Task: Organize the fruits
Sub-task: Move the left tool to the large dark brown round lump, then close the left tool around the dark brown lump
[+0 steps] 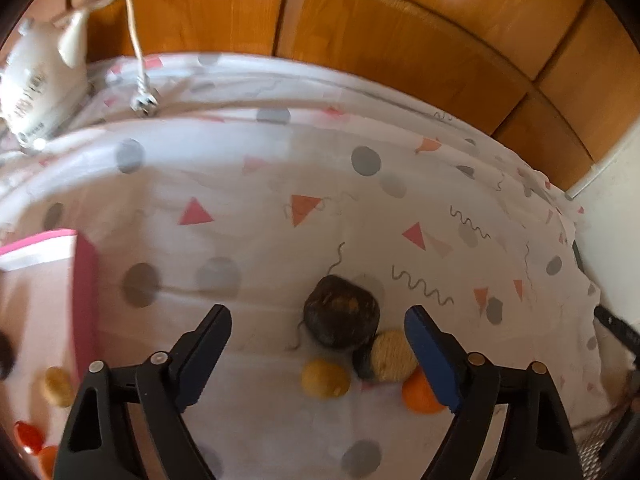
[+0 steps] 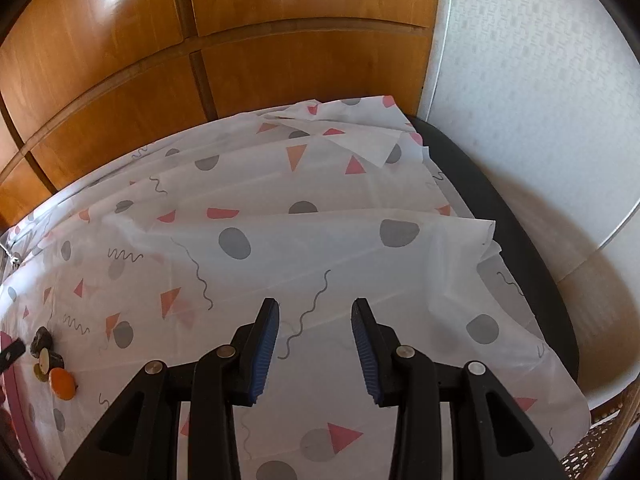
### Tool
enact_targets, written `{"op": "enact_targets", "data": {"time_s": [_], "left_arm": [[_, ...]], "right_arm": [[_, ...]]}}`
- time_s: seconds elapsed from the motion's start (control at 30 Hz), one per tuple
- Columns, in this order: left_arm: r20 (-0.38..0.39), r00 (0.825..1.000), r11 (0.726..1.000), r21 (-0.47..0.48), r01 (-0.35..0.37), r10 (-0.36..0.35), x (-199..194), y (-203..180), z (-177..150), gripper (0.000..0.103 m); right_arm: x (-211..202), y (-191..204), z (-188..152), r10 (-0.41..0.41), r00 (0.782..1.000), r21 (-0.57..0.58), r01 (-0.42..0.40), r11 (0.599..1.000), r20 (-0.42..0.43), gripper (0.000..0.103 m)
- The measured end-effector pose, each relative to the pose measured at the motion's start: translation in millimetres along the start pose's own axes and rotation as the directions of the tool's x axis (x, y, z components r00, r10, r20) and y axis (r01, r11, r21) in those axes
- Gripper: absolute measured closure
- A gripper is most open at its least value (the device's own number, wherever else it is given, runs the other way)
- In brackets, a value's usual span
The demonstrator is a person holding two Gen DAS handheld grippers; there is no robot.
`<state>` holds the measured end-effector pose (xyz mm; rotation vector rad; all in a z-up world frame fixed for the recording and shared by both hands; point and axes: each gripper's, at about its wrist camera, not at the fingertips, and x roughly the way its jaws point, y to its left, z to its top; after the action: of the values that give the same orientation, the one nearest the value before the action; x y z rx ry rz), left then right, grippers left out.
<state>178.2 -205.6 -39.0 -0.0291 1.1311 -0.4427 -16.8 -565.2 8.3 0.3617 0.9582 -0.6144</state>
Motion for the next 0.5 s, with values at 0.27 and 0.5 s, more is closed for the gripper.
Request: {"op": "enact_targets", "data": {"time_s": [0.27,0.5], "left_arm": [[-0.069,0.995,0.994,0.078,-0.071,0.076,39.1,-19.1,8.5,0.032],[-0.039,0.995,0.99,0.114,-0.084,0.089,33.8,-13.0,5.7,0.056]], "right_arm": [[4.6,2.4,2.4,0.017,1.0,-0.017,-0.017,1.0,-0.013,0.065],[5.2,2.8,2.0,0.014,1.0,-0.018,-0.015,1.0,-0.016,0.065]]}}
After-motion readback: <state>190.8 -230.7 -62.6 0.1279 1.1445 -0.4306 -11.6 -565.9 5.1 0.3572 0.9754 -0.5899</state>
